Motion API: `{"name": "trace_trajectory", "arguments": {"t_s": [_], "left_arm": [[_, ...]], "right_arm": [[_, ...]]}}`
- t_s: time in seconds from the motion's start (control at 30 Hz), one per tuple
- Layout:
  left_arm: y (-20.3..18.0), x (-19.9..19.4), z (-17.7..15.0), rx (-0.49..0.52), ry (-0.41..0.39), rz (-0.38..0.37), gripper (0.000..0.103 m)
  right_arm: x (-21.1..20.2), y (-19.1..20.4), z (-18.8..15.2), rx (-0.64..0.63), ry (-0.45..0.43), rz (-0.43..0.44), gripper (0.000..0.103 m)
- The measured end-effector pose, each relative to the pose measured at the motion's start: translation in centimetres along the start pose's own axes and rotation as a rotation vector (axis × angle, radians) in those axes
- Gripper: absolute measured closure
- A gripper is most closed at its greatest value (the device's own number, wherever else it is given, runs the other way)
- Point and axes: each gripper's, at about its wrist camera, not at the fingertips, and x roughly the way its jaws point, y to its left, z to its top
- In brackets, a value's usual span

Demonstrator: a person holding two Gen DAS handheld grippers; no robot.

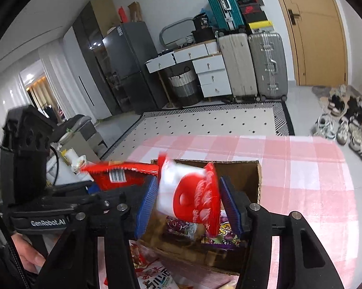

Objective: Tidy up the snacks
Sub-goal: 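Carry both bags over the box and open both grippers to drop them, then withdraw both tools from the box toward the remaining snacks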

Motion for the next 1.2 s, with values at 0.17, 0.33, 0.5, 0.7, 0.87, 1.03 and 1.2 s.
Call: {"name": "trace_trajectory", "arguments": {"t_s": [0.17,0.33,0.5,0.7,0.87,1.03,1.2], "left_arm": [[1.2,1.4,0.1,-0.035,0.022,0.036,0.029],[1.6,0.7,-0.3,-0.029,-0.006,0.051,0.027],[1.2,-1.6,-1.5,-0.027,-0.021,0.052,0.027],[-0.2,-4.8,-2.4,-0.002,-0.058,0.064,0.026],[-0.8,-7.1,-3.3,0.009,-0.074,0.069,0.023],[-1.8,-9.5,-4.7,0.026,-0.093,0.075,0.02],[-2.2,-11.5,-6.3,0.025,-0.109,0.082,0.012]], "right_arm": [[-0.2,-1.0,0.1,0.012,-0.013,-0.028,0.026],[-2.2,-0.9,-0.4,0.007,-0.044,-0.043,0.025],[-4.9,-0.2,-0.7,0.005,-0.085,-0.052,0.017],[-7.6,1.4,-1.1,-0.024,-0.104,-0.059,0.017],[-9.9,2.9,-1.7,-0.037,-0.126,-0.06,0.016],[-12.2,4.0,-2.7,-0.046,-0.154,-0.063,0.012],[-14.3,5.6,-4.0,-0.062,-0.184,-0.064,0.008]]}}
